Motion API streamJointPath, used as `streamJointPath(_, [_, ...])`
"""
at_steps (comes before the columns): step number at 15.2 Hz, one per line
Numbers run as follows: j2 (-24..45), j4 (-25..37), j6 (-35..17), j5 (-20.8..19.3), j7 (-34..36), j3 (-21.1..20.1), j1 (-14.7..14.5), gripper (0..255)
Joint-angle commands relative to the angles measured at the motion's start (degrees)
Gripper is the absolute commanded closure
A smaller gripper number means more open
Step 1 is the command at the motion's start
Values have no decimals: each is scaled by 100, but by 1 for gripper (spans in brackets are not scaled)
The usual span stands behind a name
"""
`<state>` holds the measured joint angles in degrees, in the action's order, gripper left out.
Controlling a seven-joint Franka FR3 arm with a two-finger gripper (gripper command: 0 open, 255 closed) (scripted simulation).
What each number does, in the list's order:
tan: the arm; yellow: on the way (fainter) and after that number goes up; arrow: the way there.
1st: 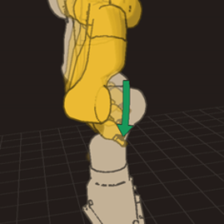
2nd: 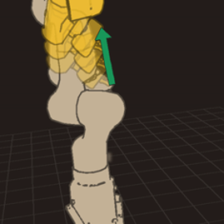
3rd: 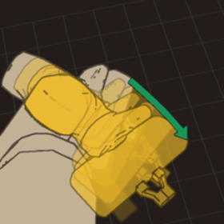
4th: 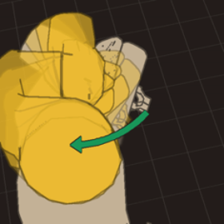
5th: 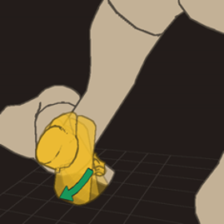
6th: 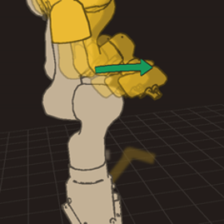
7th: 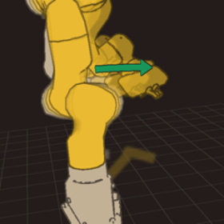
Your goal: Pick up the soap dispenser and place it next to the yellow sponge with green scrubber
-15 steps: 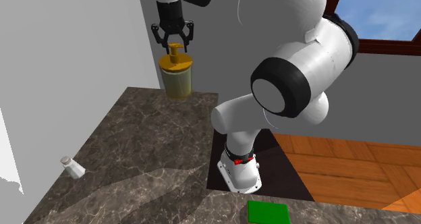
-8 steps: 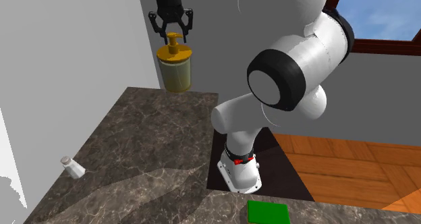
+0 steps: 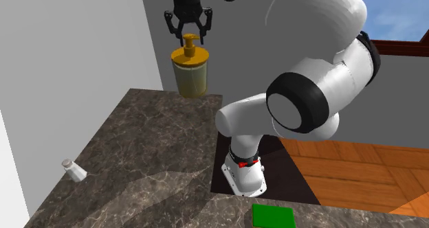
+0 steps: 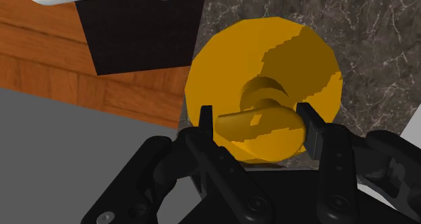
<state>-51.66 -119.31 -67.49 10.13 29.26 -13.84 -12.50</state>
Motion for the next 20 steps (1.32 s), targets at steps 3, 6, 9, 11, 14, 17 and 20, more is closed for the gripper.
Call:
streamJointPath(3, [-767, -312, 490, -103, -121, 275, -147, 255])
streamJointPath(6, [-1285, -449, 892, -212, -192, 464, -246, 255])
streamJointPath(9, [-1769, -517, 1326, -338, -259, 642, -337, 255])
streamJointPath(11, [-2070, -523, 1631, -433, -298, 755, -398, 255])
streamJointPath(14, [-2485, -475, 2106, -585, -354, 913, -489, 255])
streamJointPath(17, [-2852, -357, 2600, -747, -411, 1057, -580, 255])
streamJointPath(20, [-3167, -169, 3108, -918, -460, 1182, -684, 255])
